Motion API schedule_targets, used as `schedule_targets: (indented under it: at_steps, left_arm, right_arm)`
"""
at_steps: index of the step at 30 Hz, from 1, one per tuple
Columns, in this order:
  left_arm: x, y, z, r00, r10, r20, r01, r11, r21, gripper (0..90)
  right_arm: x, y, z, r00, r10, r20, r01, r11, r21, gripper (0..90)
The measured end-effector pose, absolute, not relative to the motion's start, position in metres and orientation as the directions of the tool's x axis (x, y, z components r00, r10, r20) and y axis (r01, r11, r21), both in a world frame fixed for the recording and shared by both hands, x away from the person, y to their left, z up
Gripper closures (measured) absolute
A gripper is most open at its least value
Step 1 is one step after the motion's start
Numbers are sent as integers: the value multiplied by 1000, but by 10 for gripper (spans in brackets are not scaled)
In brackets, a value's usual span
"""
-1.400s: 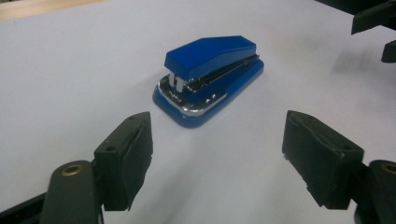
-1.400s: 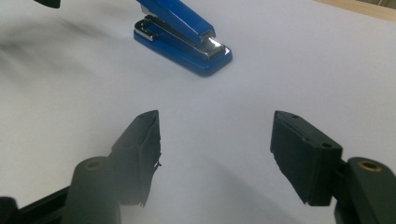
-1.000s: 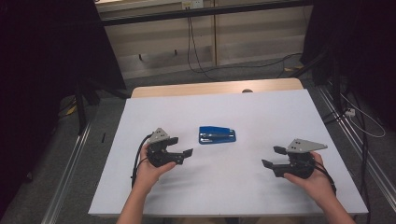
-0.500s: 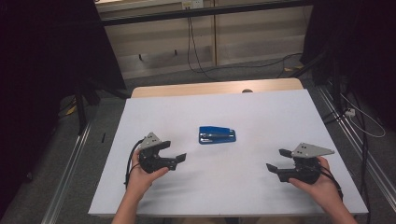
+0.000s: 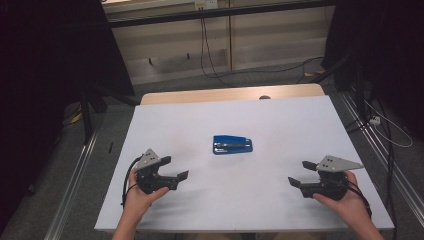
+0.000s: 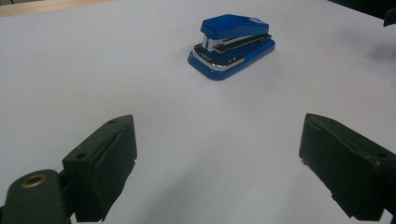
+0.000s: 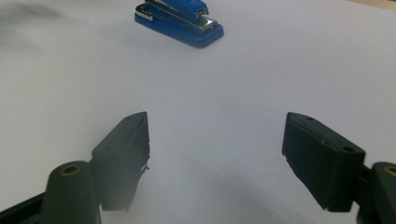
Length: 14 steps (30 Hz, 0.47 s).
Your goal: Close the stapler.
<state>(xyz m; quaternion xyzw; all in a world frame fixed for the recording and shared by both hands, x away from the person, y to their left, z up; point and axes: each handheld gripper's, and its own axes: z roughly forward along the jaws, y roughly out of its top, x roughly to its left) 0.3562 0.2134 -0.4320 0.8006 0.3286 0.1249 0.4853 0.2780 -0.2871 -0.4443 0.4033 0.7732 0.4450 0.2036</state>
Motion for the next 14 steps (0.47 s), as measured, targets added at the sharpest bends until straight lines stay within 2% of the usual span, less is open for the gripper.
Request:
schedule_targets:
  at_steps: [7,14]
  left_arm:
    - [353,231,-435,728,675,-120,421,-302,856,112]
    - [354,231,-437,721,681,-127,431,-298,852,110]
  right_arm:
    - [277,-289,-445,-594,803,45,438,276,856,228]
    - [278,-290,-446,-593,804,44,433,273,859,215]
